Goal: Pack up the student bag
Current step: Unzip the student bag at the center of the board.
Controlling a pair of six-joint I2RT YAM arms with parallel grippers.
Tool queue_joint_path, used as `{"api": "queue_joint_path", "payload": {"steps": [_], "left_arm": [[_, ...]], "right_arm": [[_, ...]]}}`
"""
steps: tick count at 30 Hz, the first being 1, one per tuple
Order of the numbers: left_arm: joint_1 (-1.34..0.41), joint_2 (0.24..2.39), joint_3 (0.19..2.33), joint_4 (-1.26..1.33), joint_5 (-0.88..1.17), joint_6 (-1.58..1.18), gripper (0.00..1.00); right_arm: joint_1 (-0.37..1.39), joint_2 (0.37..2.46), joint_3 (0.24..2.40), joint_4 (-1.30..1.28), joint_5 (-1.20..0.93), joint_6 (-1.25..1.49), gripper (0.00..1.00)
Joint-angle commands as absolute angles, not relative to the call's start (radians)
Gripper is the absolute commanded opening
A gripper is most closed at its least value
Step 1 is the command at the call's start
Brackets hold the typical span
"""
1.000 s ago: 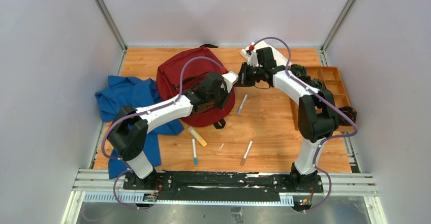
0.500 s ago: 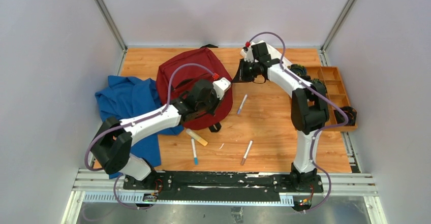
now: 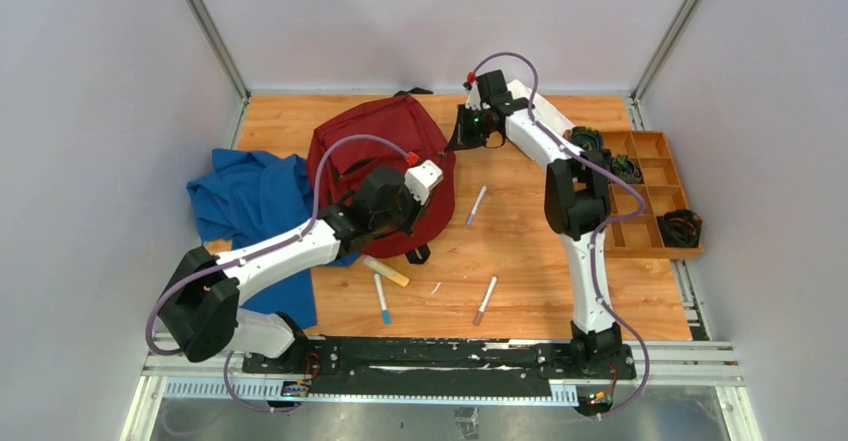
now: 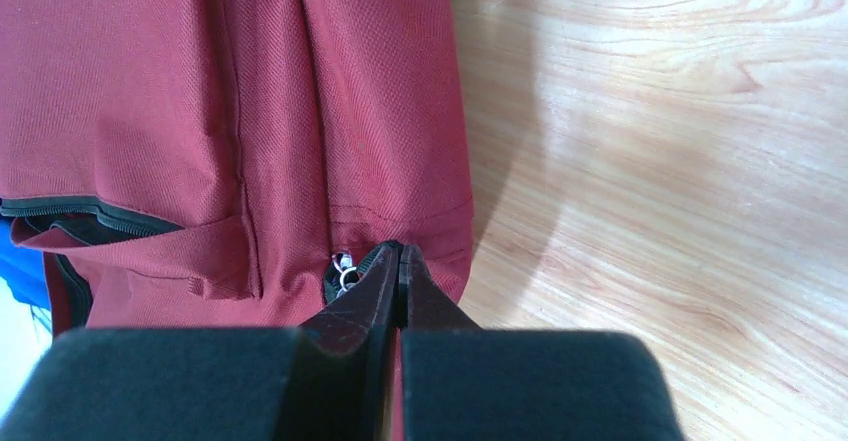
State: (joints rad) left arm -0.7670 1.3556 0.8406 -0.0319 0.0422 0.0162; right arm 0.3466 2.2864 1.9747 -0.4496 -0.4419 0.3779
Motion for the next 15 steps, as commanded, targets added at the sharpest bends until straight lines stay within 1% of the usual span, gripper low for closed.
{"api": "queue_joint_path", "payload": {"steps": [1,4,8,11,14,15], "left_arm": [[-0.778,1.263,0.800,-0.125,0.151,0.034,0.00],[-0.778,1.210,0.766,-0.112,0.178,0.049,0.00],[-0.778,1.194,0.750,-0.103,0.189,0.045,0.00],[-0.779,1.217,0.765,-0.077,0.167,0.022,0.00],[-0.779,1.287,0.825,-0.037,0.124,-0.029,0.00],[-0.778,1.319,0.856,-0.022,0.115,-0.044,0.03]], "right_arm": [[0.318,2.343,2.112,-0.394,-0.313,0.385,0.00],[0.317,2.370,2.171,-0.390,-0.321,0.406,0.00],[0.316,2.382,2.221,-0.372,-0.335,0.434,0.00],[0.318,2.372,2.236,-0.372,-0.355,0.437,0.00],[0.314,2.329,2.196,-0.371,-0.336,0.444,0.00],[0.310,2.308,2.177,-0.370,-0.325,0.450,0.06]]}}
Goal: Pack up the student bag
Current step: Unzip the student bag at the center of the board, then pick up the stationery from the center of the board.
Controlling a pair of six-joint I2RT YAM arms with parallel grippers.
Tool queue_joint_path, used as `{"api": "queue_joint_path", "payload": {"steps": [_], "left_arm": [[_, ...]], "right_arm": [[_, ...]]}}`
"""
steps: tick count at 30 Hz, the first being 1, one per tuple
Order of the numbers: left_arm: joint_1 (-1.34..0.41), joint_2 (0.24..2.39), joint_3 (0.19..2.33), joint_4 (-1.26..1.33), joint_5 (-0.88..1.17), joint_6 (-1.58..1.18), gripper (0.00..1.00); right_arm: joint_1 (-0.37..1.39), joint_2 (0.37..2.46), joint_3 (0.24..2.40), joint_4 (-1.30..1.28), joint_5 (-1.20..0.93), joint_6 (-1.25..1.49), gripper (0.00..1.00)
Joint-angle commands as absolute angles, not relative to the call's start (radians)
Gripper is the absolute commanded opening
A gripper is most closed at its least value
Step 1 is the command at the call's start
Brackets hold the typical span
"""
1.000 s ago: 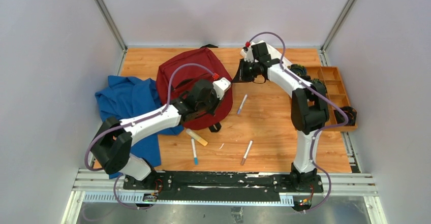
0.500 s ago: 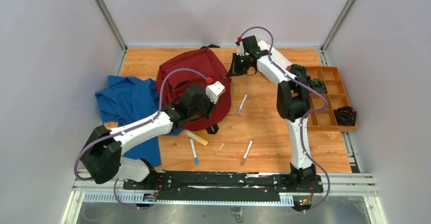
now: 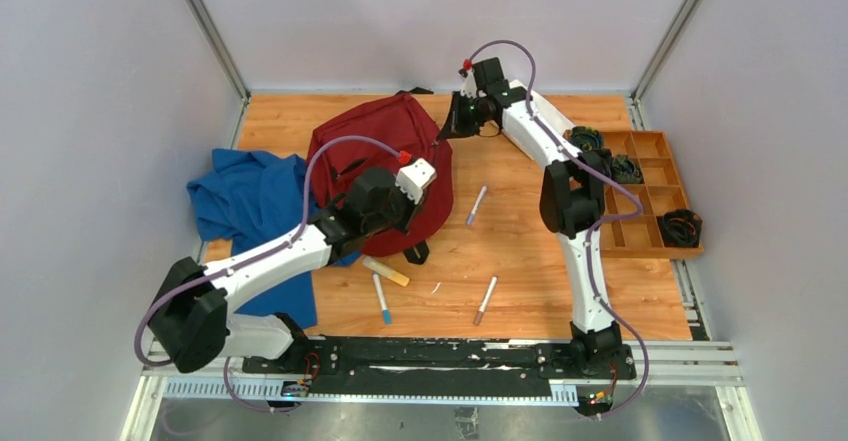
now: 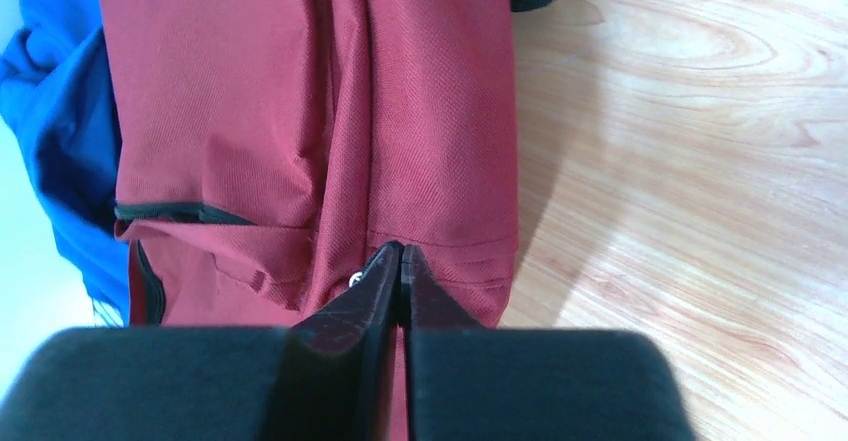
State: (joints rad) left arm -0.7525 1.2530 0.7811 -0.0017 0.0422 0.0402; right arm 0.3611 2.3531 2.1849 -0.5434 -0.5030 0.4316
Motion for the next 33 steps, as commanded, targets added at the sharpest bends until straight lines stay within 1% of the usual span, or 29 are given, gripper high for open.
{"api": "queue_joint_path", "payload": {"steps": [1,2,3,4,5,6,9,11,15,17,18,22,25,29,33], "left_arm": [[-0.778,1.354,0.904,-0.012,0.114,-0.065,0.08],[-0.778,1.392,0.956,-0.010,0.115,-0.072,0.17],[-0.778,1.430,1.013,-0.015,0.114,-0.076,0.28],[-0.778,1.468,1.074,-0.034,0.106,-0.076,0.38],[-0.778,1.500,1.144,-0.064,0.095,-0.075,0.45],[-0.777,1.527,1.204,-0.100,0.084,-0.074,0.50],[-0.766,1.560,1.341,-0.179,0.061,-0.093,0.57],[-0.755,1.539,1.367,-0.192,0.046,-0.122,0.62],[-0.728,1.439,1.320,-0.186,-0.048,-0.189,0.74],[-0.710,1.385,1.281,-0.204,-0.117,-0.218,0.82],[-0.696,1.361,1.263,-0.225,-0.152,-0.227,0.85],[-0.605,1.285,1.214,-0.348,-0.192,-0.263,0.87],[-0.532,1.254,1.162,-0.448,-0.212,-0.282,0.86],[-0.508,1.199,1.076,-0.543,-0.202,-0.310,0.86],[-0.508,1.123,0.938,-0.577,-0.186,-0.379,0.85]], "right_arm": [[0.307,2.290,2.158,-0.370,-0.305,0.459,0.17],[0.300,2.269,2.139,-0.370,-0.285,0.466,0.29],[0.291,2.248,2.126,-0.371,-0.274,0.474,0.41],[0.279,2.230,2.114,-0.373,-0.272,0.480,0.48],[0.264,2.210,2.107,-0.381,-0.275,0.484,0.53],[0.251,2.190,2.102,-0.393,-0.284,0.483,0.56],[0.219,2.102,2.064,-0.458,-0.257,0.435,0.59],[0.218,2.017,1.989,-0.489,-0.214,0.388,0.60],[0.218,1.793,1.672,-0.473,-0.174,0.366,0.61],[0.218,1.702,1.518,-0.467,-0.183,0.389,0.61],[0.219,1.658,1.441,-0.458,-0.207,0.404,0.61],[0.264,1.506,1.167,-0.405,-0.285,0.426,0.61],[0.333,1.389,1.021,-0.442,-0.262,0.420,0.61],[0.438,1.241,0.875,-0.526,-0.141,0.489,0.63],[0.561,1.168,0.828,-0.655,-0.017,0.579,0.69]]}}
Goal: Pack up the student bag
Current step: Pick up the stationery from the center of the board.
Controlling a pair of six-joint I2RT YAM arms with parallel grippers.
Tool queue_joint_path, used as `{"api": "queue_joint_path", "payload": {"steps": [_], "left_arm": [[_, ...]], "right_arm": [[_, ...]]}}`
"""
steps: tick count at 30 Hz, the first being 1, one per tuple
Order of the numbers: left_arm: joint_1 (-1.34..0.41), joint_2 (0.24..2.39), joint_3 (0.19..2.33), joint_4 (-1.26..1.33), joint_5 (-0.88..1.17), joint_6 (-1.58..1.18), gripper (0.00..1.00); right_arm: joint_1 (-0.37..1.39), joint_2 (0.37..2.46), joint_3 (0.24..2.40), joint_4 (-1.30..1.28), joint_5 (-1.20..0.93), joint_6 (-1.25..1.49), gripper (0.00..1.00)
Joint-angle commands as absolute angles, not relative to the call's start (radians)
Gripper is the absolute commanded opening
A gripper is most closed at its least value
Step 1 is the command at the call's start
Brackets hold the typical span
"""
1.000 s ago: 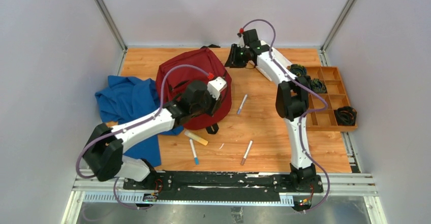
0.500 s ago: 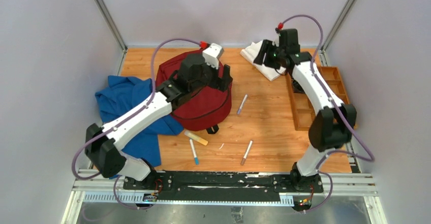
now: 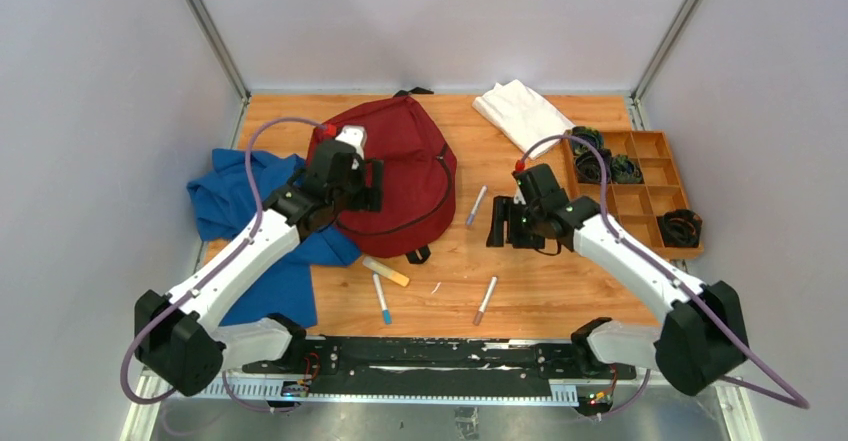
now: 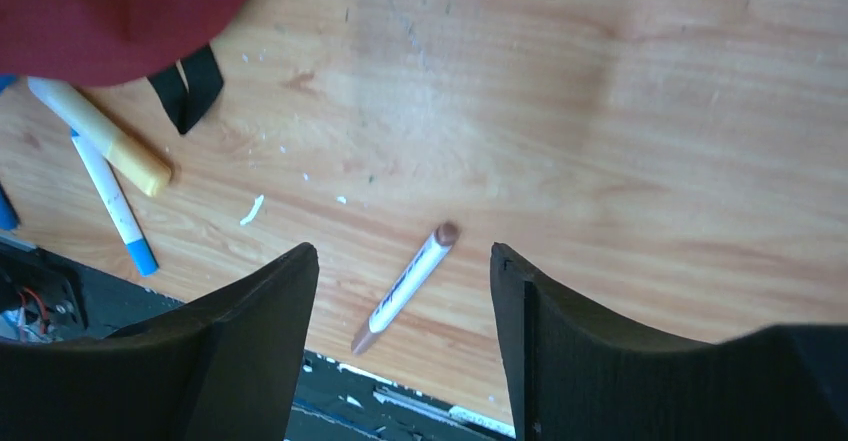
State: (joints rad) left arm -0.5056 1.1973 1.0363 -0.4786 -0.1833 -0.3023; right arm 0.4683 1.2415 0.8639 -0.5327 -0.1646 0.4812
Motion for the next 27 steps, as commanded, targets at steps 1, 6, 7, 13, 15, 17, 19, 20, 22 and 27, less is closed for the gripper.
{"api": "queue_joint_path", "payload": {"steps": [1,6,7,13,15,17,19,20,22,27], "left_arm": [[-0.508,1.104,0.910,-0.593,-0.217,-0.391,0.86],[-0.508,1.011,0.807,-0.574,-0.280,-0.449,0.90],[-0.508,1.000,0.800,-0.574,-0.286,-0.455,0.91],[-0.507,0.995,0.788,-0.578,-0.327,-0.451,0.94],[-0.508,1.009,0.795,-0.590,-0.331,-0.457,0.94],[-0.507,1.012,0.796,-0.599,-0.346,-0.468,0.94],[-0.506,1.006,0.791,-0.594,-0.350,-0.474,0.94],[-0.506,1.004,0.787,-0.587,-0.349,-0.479,0.95],[-0.506,1.005,0.776,-0.570,-0.338,-0.483,0.95],[-0.505,1.046,0.768,-0.523,-0.255,-0.460,0.93]], "right_arm": [[0.582,1.161,0.819,-0.667,-0.007,0.598,0.69],[0.699,1.192,0.764,-0.730,0.065,0.723,0.69],[0.719,1.207,0.751,-0.727,0.065,0.754,0.69],[0.829,1.316,0.717,-0.620,0.028,0.873,0.65],[0.848,1.362,0.730,-0.615,0.040,0.881,0.62],[0.851,1.401,0.744,-0.623,0.041,0.879,0.55],[0.852,1.426,0.747,-0.625,0.041,0.877,0.49],[0.852,1.436,0.751,-0.626,0.041,0.875,0.44],[0.851,1.453,0.755,-0.619,0.036,0.867,0.32],[0.813,1.494,0.777,-0.610,0.074,0.831,0.10]]}}
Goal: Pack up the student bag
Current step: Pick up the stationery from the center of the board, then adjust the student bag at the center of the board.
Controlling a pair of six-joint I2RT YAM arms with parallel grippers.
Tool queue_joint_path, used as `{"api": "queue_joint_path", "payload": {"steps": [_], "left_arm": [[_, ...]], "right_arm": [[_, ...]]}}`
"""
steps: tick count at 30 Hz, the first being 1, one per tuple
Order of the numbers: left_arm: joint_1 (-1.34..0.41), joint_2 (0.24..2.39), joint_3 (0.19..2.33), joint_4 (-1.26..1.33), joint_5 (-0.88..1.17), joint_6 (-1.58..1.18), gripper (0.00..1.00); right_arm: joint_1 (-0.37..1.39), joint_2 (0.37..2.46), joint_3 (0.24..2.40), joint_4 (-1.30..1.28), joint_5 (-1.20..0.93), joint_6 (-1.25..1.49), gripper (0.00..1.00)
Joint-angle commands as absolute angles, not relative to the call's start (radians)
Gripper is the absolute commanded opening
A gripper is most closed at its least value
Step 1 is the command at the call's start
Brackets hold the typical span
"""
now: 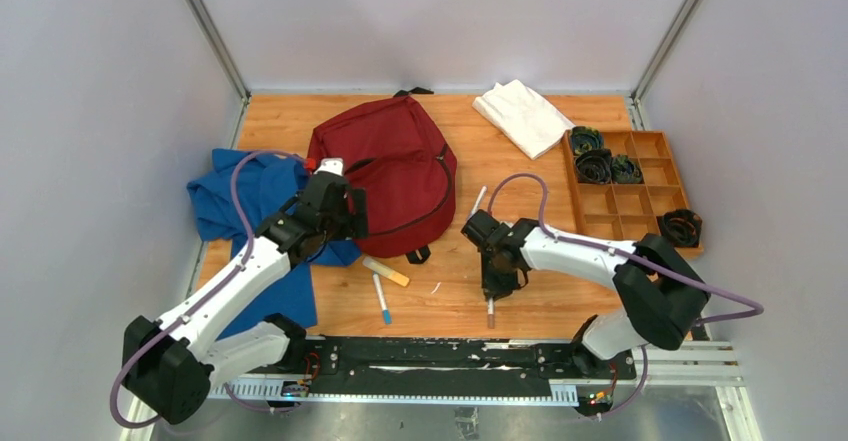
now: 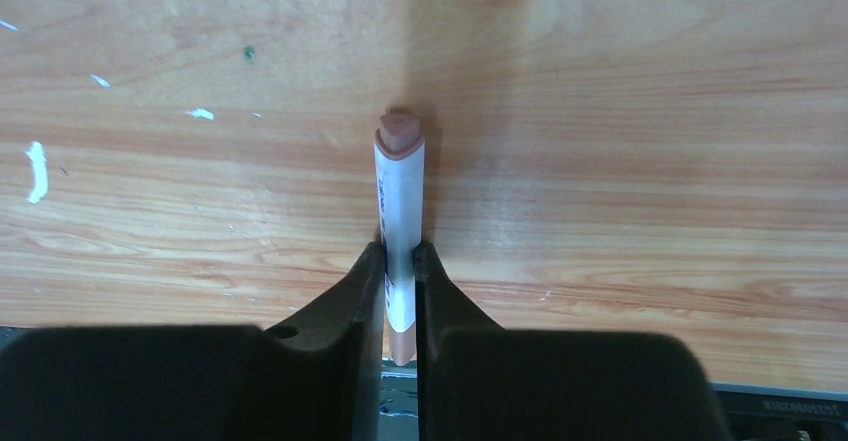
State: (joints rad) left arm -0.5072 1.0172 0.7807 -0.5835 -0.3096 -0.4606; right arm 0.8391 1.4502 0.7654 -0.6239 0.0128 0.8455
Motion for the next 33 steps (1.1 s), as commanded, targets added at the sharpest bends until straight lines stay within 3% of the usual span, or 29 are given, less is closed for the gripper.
{"api": "queue_joint_path", "payload": {"steps": [1,5,20,24,28,33], "left_arm": [[-0.505,1.062,0.761,-0.499,-0.218,-0.460,0.93],[-0.505,1.152,0.741,-0.389,-0.080,-0.494,0.93],[-0.584,1.553,0.939,-0.158,0.151,-0.567,0.88],[-0.617,1.580,1.056,-0.238,0.149,-0.530,0.88],[-0.608,1.515,1.207,-0.439,0.020,-0.398,0.91],[-0.502,1.531,1.391,-0.596,-0.076,-0.316,0.91]], "right_arm": [[0.797,1.500,0.780,-0.604,0.076,0.816,0.08],[0.740,1.496,0.808,-0.606,0.111,0.736,0.00],[0.439,1.315,0.807,-0.619,0.045,0.529,0.00],[0.422,1.299,0.837,-0.635,0.016,0.513,0.00],[0.416,1.278,0.893,-0.653,-0.035,0.482,0.00],[0.414,1.293,0.991,-0.658,-0.069,0.452,0.00]]}}
